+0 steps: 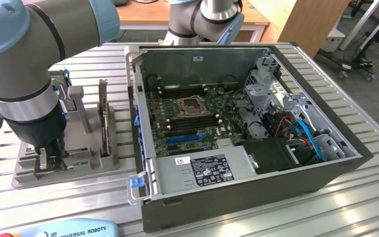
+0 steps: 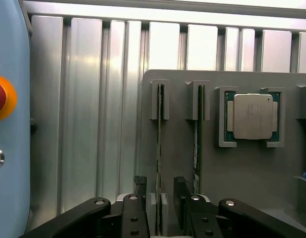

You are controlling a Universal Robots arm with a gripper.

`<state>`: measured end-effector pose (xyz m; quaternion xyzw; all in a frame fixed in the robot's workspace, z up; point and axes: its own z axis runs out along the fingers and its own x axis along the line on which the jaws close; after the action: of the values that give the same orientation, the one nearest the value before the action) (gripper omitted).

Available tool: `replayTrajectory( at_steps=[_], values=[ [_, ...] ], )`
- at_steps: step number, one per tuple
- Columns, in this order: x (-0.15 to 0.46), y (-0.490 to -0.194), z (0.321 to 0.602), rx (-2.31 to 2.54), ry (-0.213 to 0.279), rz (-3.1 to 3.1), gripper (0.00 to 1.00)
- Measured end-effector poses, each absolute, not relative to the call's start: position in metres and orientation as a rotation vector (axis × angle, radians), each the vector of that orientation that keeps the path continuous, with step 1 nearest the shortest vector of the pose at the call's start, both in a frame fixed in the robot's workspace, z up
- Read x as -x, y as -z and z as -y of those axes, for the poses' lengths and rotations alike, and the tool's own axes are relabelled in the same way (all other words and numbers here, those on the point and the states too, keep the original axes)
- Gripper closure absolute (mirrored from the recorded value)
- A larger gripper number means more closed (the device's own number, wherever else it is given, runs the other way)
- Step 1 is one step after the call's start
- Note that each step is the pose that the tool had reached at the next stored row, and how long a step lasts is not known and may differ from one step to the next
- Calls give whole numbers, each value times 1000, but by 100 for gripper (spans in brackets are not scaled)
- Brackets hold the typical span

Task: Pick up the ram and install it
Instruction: 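Pick up the ram and move it above insertion slot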

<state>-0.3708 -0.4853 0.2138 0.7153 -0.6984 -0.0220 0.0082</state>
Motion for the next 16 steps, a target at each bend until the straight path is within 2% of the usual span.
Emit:
replayTrajectory(
  at_steps=[16],
  values=[
    [371,-201,485,-2235,69,2183,64]
  ],
)
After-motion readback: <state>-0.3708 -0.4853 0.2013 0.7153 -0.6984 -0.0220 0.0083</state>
